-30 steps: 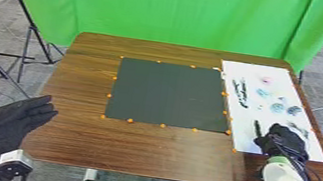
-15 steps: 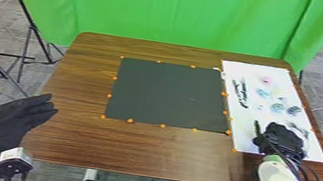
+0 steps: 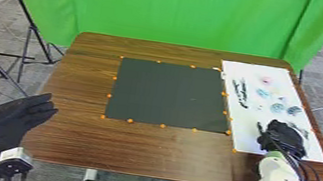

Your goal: Arrange flowers

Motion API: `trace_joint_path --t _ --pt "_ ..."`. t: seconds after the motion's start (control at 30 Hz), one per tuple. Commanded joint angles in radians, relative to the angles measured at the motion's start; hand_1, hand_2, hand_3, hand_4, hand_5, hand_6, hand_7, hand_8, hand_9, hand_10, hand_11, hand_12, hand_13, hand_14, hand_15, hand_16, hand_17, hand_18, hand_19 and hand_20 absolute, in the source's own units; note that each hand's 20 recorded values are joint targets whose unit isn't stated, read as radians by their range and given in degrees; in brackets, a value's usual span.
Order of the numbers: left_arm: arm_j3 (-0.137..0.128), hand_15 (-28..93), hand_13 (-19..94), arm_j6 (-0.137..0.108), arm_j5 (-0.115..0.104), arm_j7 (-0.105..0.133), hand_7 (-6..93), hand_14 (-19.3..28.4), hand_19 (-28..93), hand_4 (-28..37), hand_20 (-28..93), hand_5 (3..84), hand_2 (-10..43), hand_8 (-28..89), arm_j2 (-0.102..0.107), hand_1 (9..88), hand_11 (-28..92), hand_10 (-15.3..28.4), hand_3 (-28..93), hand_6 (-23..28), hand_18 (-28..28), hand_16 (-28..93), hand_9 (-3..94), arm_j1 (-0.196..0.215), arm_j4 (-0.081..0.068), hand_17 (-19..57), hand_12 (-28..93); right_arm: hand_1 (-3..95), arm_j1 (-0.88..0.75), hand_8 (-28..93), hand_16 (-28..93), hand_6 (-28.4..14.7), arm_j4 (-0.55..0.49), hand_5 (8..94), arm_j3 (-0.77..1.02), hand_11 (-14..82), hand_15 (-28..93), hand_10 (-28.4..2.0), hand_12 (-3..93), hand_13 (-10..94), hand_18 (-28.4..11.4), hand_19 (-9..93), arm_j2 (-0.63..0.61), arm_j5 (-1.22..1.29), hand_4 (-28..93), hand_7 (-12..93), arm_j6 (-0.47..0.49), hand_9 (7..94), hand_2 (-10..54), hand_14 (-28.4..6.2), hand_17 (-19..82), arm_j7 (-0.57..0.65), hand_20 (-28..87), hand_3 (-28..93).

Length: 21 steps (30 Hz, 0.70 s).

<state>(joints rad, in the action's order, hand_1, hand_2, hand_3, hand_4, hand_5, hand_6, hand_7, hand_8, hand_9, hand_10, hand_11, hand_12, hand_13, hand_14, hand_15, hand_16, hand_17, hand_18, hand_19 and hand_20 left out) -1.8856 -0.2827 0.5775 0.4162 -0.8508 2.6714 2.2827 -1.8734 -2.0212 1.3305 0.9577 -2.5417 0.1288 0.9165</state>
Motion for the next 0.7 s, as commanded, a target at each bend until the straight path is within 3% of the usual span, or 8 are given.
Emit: trace_joint_path --t 0.03,0.13,0.17,0.23,0.7 --pt "-0.004 57 28 0.002 -0.007 0.005 13.6 27.6 59 -20.8 12 49.0 6.4 -9 -0.004 27.0 37 22.6 78 14.7 21.5 -12 39.8 0.022 0.002 -10.1 9 54.2 -0.093 17 31 -4.0 0.036 83.6 -0.029 62.4 78 -12.3 34.2 78 -25.7 93 0.037 0.098 -28 29 -0.027 81.3 -9.5 -10.3 43 -0.004 24 73" --pt "-0.005 57 28 0.002 -0.005 0.002 13.6 27.6 59 -20.7 12 49.1 6.4 -9 -0.005 26.9 37 22.6 78 14.7 21.5 -12 39.8 0.023 0.003 -10.1 9 54.0 -0.082 18 32 -3.5 0.023 84.0 -0.033 62.8 78 -11.6 34.5 79 -25.4 93 0.040 0.108 -28 29 -0.066 82.4 -9.5 -9.9 44 0.008 26 73" --pt "-0.006 57 28 -0.005 -0.009 0.014 13.7 27.6 59 -20.7 12 49.1 6.4 -9 -0.003 26.9 37 22.6 78 14.7 21.5 -12 39.8 0.035 0.008 -10.1 9 53.8 -0.072 18 32 -3.4 0.020 84.2 -0.034 63.0 78 -11.6 34.5 80 -25.4 93 0.042 0.114 -28 30 -0.074 82.6 -9.5 -9.8 44 0.006 26 73" --pt "-0.010 57 28 0.003 0.001 -0.006 13.7 27.6 59 -20.8 12 49.0 6.4 -9 -0.015 27.0 37 22.6 78 14.7 21.5 -12 39.8 0.025 0.008 -10.1 9 53.5 -0.066 19 32 -3.1 0.008 84.6 -0.031 63.3 78 -11.3 34.6 80 -25.4 93 0.036 0.126 -27 30 -0.103 83.1 -9.5 -9.5 45 0.011 27 74" --pt "-0.012 57 28 -0.002 -0.001 0.000 13.7 27.7 59 -20.7 12 49.1 6.4 -9 -0.013 27.0 36 22.7 78 14.7 21.5 -12 39.8 0.034 0.011 -10.1 9 53.0 -0.028 21 32 -3.0 -0.036 85.5 -0.017 63.8 78 -11.2 34.6 82 -25.6 93 -0.003 0.108 -25 30 -0.183 84.4 -9.5 -9.0 46 0.022 30 75"
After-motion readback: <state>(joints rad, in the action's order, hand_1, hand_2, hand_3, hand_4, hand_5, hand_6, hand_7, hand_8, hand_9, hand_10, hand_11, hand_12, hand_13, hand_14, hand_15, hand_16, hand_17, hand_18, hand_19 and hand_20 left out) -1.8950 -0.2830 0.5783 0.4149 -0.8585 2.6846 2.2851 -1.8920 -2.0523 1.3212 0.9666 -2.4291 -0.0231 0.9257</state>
